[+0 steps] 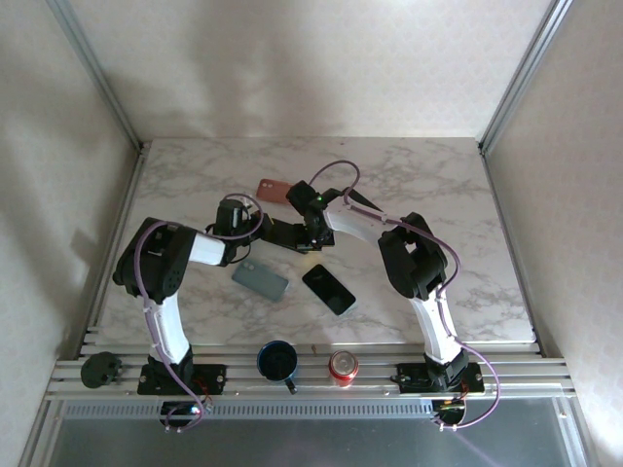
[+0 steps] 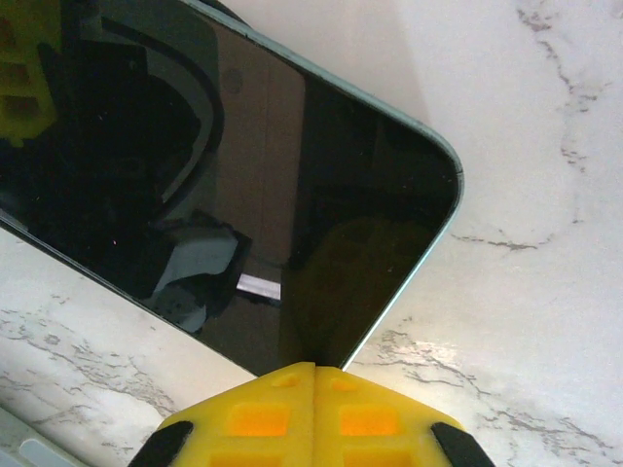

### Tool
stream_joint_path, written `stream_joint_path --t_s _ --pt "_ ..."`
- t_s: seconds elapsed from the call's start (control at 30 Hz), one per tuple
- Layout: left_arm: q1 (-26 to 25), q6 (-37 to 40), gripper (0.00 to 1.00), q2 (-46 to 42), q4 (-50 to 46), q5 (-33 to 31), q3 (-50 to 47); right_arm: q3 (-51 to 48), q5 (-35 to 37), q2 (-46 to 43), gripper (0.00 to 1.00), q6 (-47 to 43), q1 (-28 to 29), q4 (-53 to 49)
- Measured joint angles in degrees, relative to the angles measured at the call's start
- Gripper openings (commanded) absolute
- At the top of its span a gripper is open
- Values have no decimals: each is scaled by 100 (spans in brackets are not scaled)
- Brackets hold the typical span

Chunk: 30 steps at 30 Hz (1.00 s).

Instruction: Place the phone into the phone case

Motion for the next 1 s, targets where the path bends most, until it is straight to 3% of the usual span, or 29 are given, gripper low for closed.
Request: stream_joint_path --t_s 1.0 --pt "-22 -2 0 162 219 4 83 323 39 214 0 -111 20 -321"
